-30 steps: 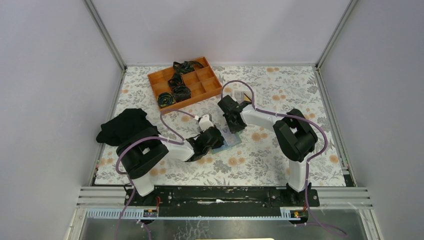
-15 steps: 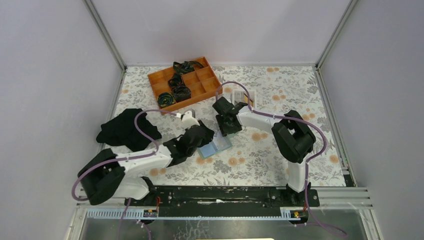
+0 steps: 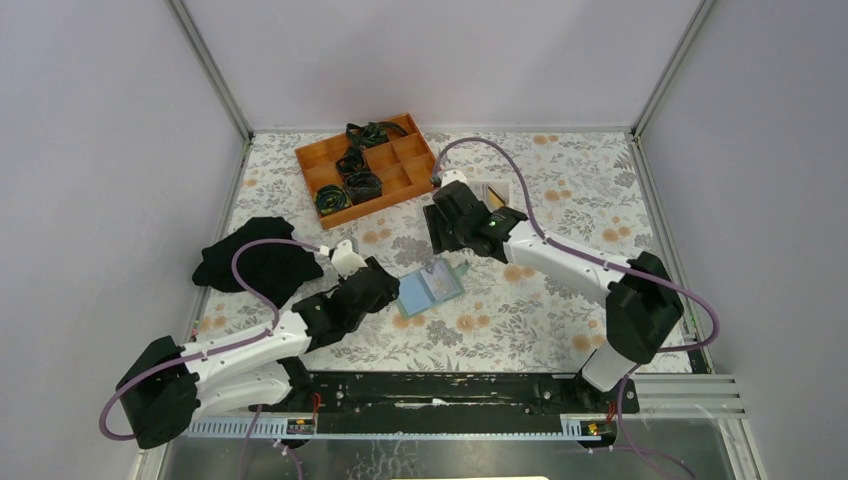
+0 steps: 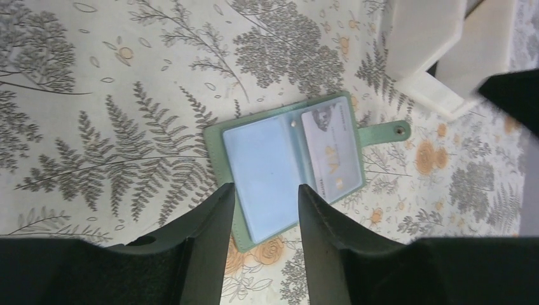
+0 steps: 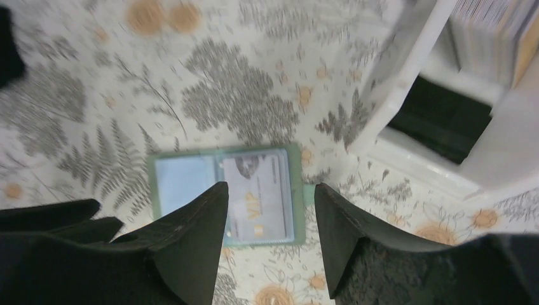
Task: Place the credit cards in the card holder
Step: Insert the credit card into the card holder, then close the card holder at the center of the board.
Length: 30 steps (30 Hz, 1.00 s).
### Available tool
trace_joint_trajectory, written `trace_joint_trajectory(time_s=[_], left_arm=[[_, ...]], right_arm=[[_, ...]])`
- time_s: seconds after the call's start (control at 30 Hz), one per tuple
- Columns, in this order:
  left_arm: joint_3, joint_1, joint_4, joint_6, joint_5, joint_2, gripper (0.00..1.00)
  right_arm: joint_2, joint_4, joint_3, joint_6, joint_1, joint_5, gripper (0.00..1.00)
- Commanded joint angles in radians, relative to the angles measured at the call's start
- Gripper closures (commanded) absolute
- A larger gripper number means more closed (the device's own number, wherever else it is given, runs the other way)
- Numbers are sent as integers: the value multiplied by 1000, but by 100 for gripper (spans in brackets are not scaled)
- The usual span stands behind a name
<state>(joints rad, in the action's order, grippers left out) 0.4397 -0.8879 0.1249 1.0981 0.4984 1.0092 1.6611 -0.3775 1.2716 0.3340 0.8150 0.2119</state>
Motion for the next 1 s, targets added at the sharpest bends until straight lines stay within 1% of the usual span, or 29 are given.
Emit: trace_joint_trajectory(time_s=[0.0, 0.1, 0.13, 0.17, 0.23, 0.27, 0.4, 0.47, 0.5, 0.57, 0.63, 0.73, 0.87, 0.97], left_arm=[[54, 7, 104, -10, 95, 6, 50], [100, 7, 138, -31, 126, 32, 50], [115, 7, 154, -30, 135, 39, 49], [126, 7, 170, -26, 141, 43, 49], [129, 8, 191, -16, 143, 40, 48], [124, 6, 189, -16, 139, 36, 48], [92, 7, 187, -20, 123, 8, 46], [61, 7, 180, -2, 104, -13, 46], [44, 7, 180, 13, 92, -23, 46], [12, 7, 181, 47, 53, -55, 46], [-27, 7, 151, 56, 30, -87, 45], [-61, 7, 130, 47, 32, -104, 44], [-57, 7, 107, 4, 20, -78, 44], [-54, 7, 89, 17, 14, -39, 43]], right_arm=[[-80, 197, -6, -4, 6, 159, 43], [-75, 207, 21, 79, 3, 314, 46], [-66, 206, 32, 94, -4, 339, 52], [-53, 200, 45, 100, -16, 331, 57], [-33, 160, 80, 117, -38, 276, 57], [-30, 148, 80, 113, -38, 254, 55], [-58, 100, 32, 146, -37, 163, 32], [-104, 129, -48, 177, -32, 129, 23], [-128, 143, -87, 194, -30, 114, 19], [-162, 116, -127, 222, -28, 65, 14], [-193, 102, -165, 245, -10, 59, 13], [-230, 93, -226, 284, 17, 47, 13], [-241, 129, -306, 309, 30, 7, 13], [-221, 156, -358, 318, 32, -39, 14]])
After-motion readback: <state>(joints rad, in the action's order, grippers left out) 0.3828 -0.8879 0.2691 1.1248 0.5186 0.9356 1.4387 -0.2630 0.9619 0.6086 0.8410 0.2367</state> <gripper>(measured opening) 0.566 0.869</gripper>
